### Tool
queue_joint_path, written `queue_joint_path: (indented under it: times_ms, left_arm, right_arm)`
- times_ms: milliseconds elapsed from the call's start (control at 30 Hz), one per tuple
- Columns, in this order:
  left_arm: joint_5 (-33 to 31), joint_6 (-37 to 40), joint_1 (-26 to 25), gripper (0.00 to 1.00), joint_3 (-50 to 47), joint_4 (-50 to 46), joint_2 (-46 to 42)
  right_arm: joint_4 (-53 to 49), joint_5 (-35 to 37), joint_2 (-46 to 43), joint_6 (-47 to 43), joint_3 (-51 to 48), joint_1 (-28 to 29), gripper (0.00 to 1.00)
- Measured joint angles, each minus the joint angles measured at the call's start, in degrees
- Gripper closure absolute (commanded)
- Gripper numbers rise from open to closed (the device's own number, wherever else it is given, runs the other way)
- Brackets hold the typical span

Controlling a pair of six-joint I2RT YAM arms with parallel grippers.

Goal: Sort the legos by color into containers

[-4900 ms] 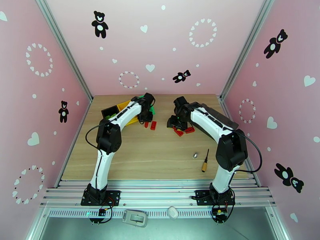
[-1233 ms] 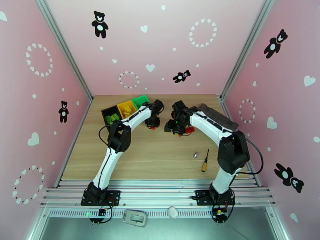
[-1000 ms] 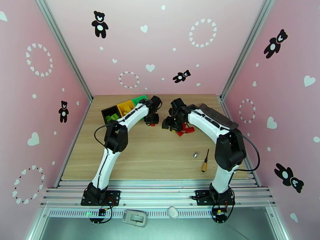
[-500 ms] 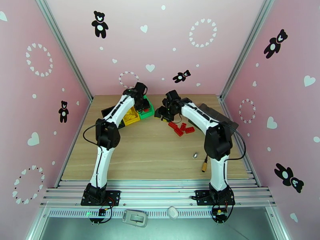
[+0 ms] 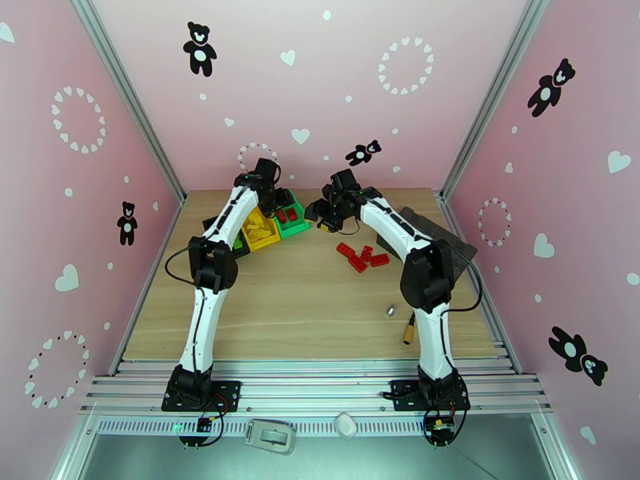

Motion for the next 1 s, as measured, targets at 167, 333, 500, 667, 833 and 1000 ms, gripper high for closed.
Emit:
queue_joint_path:
  times_ms: [167,333,500,667,833,1000]
  left_arm:
    - [0.0,0.9,-0.5,0.31,-4.2,1.0,-1.2]
    - [-0.6,2.8,-2.8,0.31,-6.7,0.9,-3.5]
    - [-1.4,4.3,-7.3,0.3,-11.3,1.1,-7.9]
    - [-0.8,3.8,-11.5,0.28,-20.7,3.9,-12.8]
    - [0.9,0.3,-12.3,0.26,-34.0,9.2,-16.8]
    - [1.4,-2.7,-11.8,0.26,-43.8,12.7,-19.1]
  right_arm:
    - [-1.7,2.7,-1.6,-1.3,-4.2,-0.5,0.43]
    - [-5.1,6.7,-3.6,-3.0,-7.9,-0.8,0.44]
    - [-9.1,11.1,-5.4,-5.6,-9.7,-0.8,0.41]
    - [-13.6,16.3,-6.1,-9.3,-11.3,-0.8,0.38]
    - [-17.0,21.6,-7.8,-12.7,-17.0,-0.8,0.32]
    - [-17.9,24.8,-9.0,-14.6,-23.3,-0.8,0.29]
